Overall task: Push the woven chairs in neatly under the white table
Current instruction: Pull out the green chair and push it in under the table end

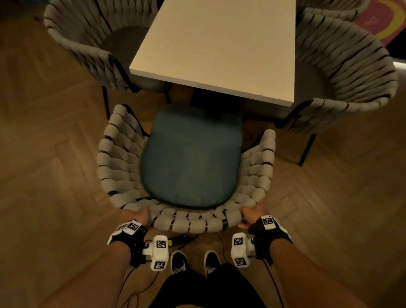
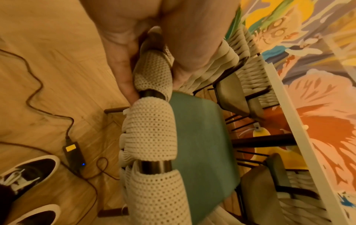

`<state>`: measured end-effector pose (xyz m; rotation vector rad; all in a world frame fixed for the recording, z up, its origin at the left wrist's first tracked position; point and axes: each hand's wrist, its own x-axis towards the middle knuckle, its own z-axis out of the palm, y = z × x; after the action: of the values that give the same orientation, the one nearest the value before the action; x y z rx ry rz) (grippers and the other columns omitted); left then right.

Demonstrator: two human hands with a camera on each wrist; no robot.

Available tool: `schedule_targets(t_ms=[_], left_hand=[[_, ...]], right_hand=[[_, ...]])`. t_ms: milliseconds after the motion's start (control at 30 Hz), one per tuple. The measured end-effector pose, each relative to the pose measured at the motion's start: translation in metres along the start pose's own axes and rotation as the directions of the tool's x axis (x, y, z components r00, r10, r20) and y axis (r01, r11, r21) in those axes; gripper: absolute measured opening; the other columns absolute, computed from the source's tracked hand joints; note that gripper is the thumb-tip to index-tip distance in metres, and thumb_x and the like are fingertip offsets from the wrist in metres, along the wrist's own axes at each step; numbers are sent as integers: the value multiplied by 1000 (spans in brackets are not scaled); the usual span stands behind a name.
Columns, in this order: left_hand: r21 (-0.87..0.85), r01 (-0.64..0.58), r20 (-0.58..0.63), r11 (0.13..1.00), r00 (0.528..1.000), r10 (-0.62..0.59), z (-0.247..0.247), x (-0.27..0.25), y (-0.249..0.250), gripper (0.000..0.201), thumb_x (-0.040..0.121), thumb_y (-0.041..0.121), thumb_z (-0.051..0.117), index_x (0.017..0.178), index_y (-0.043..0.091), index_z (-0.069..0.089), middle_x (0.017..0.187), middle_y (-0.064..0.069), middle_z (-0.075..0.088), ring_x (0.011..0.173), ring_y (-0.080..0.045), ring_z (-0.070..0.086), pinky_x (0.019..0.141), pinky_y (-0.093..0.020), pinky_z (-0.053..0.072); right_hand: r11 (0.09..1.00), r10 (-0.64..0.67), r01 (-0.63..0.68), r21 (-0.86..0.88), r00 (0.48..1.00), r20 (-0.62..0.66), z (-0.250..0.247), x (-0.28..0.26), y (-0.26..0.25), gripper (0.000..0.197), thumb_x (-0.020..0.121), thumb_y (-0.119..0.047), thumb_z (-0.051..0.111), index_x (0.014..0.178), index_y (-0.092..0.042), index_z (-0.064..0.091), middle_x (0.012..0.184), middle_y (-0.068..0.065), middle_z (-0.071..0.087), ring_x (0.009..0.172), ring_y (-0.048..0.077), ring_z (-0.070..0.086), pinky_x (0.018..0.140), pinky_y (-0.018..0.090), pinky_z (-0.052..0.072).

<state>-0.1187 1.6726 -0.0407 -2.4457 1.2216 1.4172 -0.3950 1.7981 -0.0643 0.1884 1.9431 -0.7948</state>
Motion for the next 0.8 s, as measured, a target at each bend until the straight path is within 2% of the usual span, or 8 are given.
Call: schedule_targets(t_ms=[133,233,300,400,467,633,733,800], left_hand=[[10,-16,25,1000,1000,16,-6,-12,5,51,99,22,43,145,1,34,148,-21,39,130,-37,44,84,-28,46],[-203,31,58,979,998,-20,-9,-34,15,49,100,11,41,145,-3,30,149,-22,36,133,-39,41,32,-5,36],[-276,64,94,959,995,-39,-4,-16,4,48,99,12,44,144,-2,34,145,-18,42,125,-40,47,25,-7,32],[-258,37,106,965,994,-10,7,26,-16,48,94,21,49,140,7,43,136,-21,52,103,-37,59,53,-28,58],[-309,45,143,950,990,-1,14,53,-25,49,92,21,50,138,9,43,133,-21,54,98,-37,62,54,-33,58],[-315,26,49,949,999,-11,-10,-3,7,47,94,19,51,138,4,45,139,-15,50,121,-36,52,76,-30,49],[-323,-17,-24,946,1000,9,-23,-12,15,51,92,13,58,138,2,42,135,-16,52,118,-40,55,70,-35,50],[-343,-11,-16,939,1000,6,-25,-15,16,54,92,13,57,141,1,38,141,-19,48,121,-40,52,85,-37,50]], right_hand=[[1000,9,-9,-28,1000,11,3,-6,1,57,87,-2,55,140,-9,38,120,19,60,85,32,63,43,30,54],[1000,6,-6,-17,1000,15,3,-11,-2,62,88,0,54,144,-11,31,123,16,57,85,30,62,39,30,54],[1000,-8,7,-9,1000,-7,3,-20,-4,67,90,2,53,146,-19,23,127,15,52,91,31,59,39,31,55],[1000,-27,27,7,999,-22,3,-27,-5,69,90,3,52,146,-21,19,124,16,51,84,29,58,45,34,57],[1000,-16,16,17,999,-35,4,-26,-6,70,90,3,52,146,-21,18,121,15,50,80,28,56,57,41,57],[999,41,-40,23,997,-59,8,-32,-16,71,91,1,51,148,-17,13,134,22,45,99,40,54,75,50,56],[998,54,-55,-17,997,-50,13,-39,-20,68,92,2,50,147,-11,13,137,21,44,117,41,51,52,33,51],[998,35,-37,-52,999,-37,15,-43,-18,63,93,1,52,144,-8,16,135,20,46,106,34,54,41,24,41]])
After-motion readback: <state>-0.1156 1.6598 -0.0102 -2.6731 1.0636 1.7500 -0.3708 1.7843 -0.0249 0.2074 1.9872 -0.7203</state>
